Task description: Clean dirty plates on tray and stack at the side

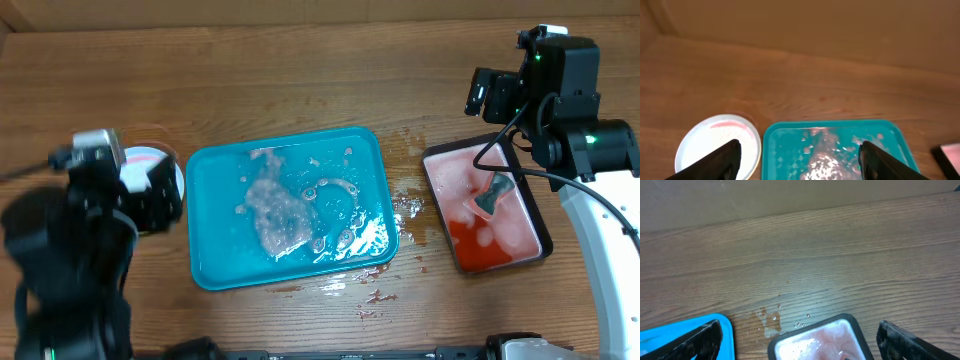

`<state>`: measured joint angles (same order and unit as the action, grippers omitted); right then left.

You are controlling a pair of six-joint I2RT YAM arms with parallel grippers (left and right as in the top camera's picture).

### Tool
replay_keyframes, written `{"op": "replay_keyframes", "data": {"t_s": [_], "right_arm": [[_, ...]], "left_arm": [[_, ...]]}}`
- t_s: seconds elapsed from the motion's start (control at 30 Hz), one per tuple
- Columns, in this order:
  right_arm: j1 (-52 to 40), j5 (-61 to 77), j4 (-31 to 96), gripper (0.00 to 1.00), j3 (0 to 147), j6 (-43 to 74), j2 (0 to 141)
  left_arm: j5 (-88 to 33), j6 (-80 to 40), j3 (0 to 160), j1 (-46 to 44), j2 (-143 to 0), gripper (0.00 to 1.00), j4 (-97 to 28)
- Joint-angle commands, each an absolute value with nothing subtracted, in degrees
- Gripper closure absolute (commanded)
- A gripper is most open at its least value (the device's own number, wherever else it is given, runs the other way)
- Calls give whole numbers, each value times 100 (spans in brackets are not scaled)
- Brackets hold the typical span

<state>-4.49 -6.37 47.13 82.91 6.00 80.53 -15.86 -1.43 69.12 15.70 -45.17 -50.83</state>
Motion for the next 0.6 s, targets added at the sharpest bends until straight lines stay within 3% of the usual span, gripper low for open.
{"op": "replay_keyframes", "data": {"t_s": [0.0, 0.03, 0.13, 0.43, 0.57], "right_arm": [[-410, -681, 4681, 0, 8366, 591, 8047], [-410, -681, 4681, 0, 8366, 591, 8047], [-410, -681, 4681, 0, 8366, 591, 8047], [-410, -681, 4681, 0, 8366, 591, 8047], [-410, -681, 4681, 0, 8366, 591, 8047]], "left_arm": [[-1951, 167, 7002, 1518, -3957, 25, -5288], [-1955, 143, 7002, 1518, -3774, 24, -5382], [-1957, -189, 7002, 1518, -3315, 0, -5594], [-1907, -958, 7002, 1520, -2836, 0, -6012], [-1975, -982, 7000, 1520, -2838, 0, -6869]]}}
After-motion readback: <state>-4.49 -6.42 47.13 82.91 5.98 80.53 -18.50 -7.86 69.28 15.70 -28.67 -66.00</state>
